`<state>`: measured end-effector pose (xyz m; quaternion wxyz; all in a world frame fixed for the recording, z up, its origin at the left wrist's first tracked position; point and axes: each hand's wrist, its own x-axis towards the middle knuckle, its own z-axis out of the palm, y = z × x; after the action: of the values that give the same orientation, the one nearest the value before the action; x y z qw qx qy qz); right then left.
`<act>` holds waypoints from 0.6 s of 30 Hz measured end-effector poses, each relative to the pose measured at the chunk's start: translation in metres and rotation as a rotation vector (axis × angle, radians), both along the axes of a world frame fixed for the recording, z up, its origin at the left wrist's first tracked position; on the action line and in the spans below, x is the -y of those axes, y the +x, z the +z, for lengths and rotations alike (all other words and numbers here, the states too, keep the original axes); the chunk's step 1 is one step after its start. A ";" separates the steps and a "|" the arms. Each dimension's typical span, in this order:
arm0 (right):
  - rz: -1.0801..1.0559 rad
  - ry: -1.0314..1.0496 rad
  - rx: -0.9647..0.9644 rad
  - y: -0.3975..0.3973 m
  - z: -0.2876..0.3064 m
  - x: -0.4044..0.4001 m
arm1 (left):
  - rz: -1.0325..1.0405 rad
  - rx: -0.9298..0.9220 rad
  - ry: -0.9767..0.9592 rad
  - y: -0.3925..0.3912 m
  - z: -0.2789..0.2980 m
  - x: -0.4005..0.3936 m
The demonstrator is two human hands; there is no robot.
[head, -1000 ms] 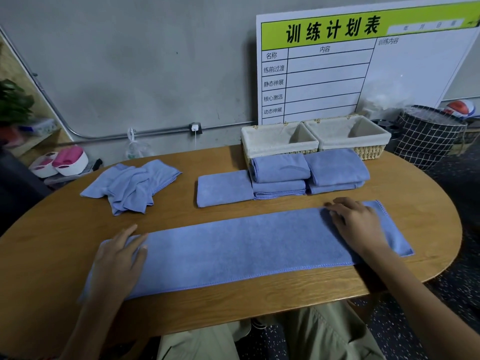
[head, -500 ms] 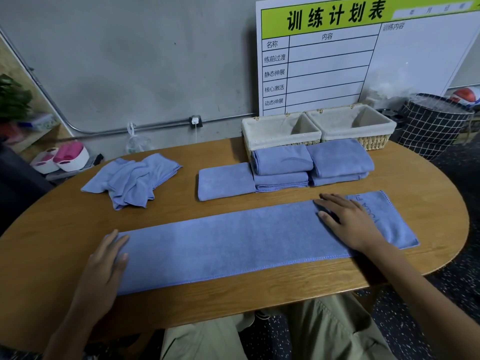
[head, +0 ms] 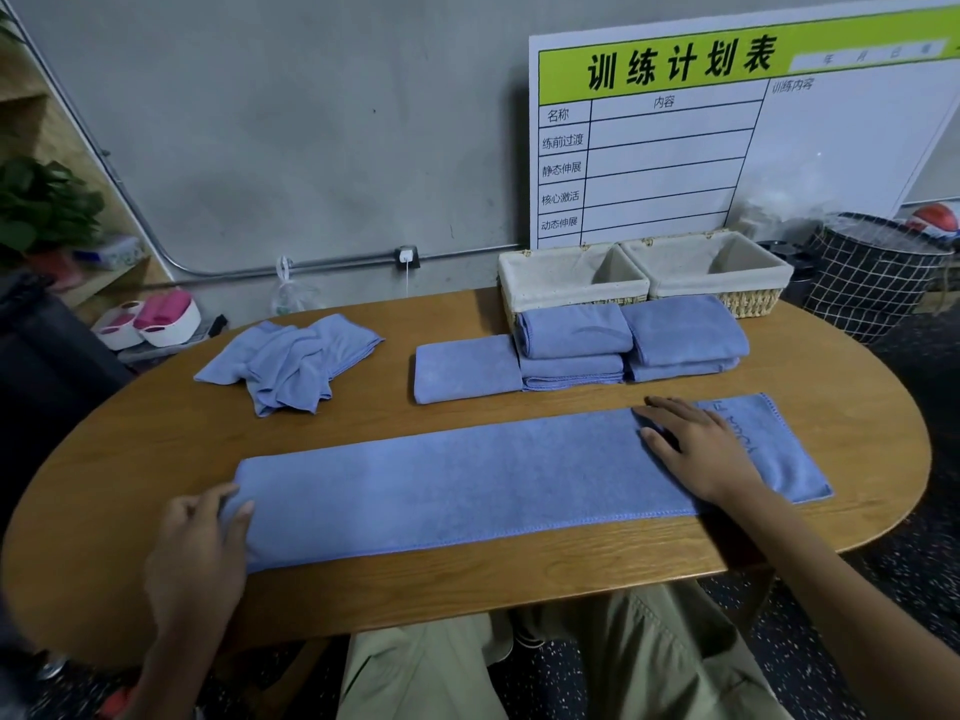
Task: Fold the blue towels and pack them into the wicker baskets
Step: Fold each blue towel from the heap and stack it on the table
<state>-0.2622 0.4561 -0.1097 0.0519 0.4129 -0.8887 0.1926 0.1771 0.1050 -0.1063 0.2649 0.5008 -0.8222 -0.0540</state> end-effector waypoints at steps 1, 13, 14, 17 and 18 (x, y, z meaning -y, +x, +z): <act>-0.002 0.002 0.001 0.001 0.002 0.001 | 0.014 0.010 -0.016 0.000 -0.001 0.000; 0.003 0.032 0.030 0.001 0.005 0.000 | 0.024 -0.066 -0.012 0.004 0.001 -0.003; 0.003 0.034 0.033 0.001 0.005 0.000 | 0.025 -0.064 -0.018 0.005 -0.001 -0.002; 0.006 0.037 0.030 0.001 0.006 0.001 | 0.063 -0.052 -0.017 0.008 -0.003 -0.001; 0.005 0.041 0.028 0.002 0.007 0.001 | 0.057 -0.046 -0.015 0.008 -0.003 -0.001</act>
<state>-0.2605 0.4555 -0.1031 0.0305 0.4135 -0.8920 0.1802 0.1853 0.1060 -0.1091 0.2890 0.5207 -0.8016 -0.0520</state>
